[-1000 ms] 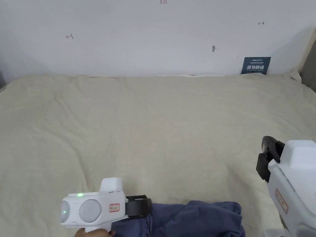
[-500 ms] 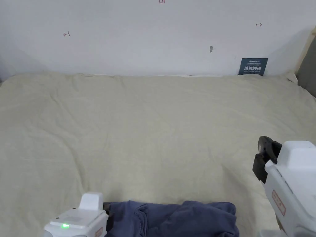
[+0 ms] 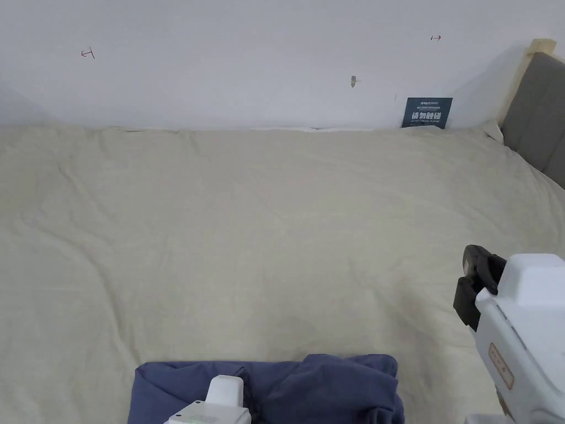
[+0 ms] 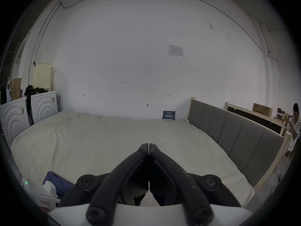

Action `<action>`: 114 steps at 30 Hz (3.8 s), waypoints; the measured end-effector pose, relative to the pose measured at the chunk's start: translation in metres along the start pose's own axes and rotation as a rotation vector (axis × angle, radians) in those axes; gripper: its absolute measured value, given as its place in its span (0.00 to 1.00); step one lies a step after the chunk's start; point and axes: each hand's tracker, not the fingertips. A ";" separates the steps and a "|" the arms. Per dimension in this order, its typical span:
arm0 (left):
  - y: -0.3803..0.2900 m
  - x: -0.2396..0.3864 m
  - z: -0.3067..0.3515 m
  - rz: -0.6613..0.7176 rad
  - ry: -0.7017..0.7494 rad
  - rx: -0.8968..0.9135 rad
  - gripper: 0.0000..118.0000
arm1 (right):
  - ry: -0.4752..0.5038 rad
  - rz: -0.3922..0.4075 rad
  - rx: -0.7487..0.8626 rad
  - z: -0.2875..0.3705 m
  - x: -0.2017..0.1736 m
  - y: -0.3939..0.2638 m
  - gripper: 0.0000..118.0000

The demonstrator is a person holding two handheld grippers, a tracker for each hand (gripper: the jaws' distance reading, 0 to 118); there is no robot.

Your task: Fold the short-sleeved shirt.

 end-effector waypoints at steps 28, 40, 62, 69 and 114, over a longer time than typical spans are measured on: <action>0.019 -0.230 0.046 0.532 -0.366 -0.145 0.99 | 0.059 0.018 -0.031 -0.016 -0.039 0.002 0.01; 0.007 -0.221 0.012 0.486 -0.313 -0.159 0.17 | 0.049 0.035 -0.067 -0.026 -0.041 -0.003 0.02; 0.035 -0.239 0.136 0.384 -0.051 -0.046 0.07 | 0.104 0.011 -0.009 -0.013 -0.046 0.006 0.01; 0.086 -0.133 0.140 0.298 -0.201 -0.032 0.07 | 0.103 0.008 0.005 -0.005 -0.037 0.007 0.01; 0.038 0.015 0.059 -0.025 -0.049 0.229 0.00 | 0.049 -0.017 0.027 0.017 -0.001 0.007 0.01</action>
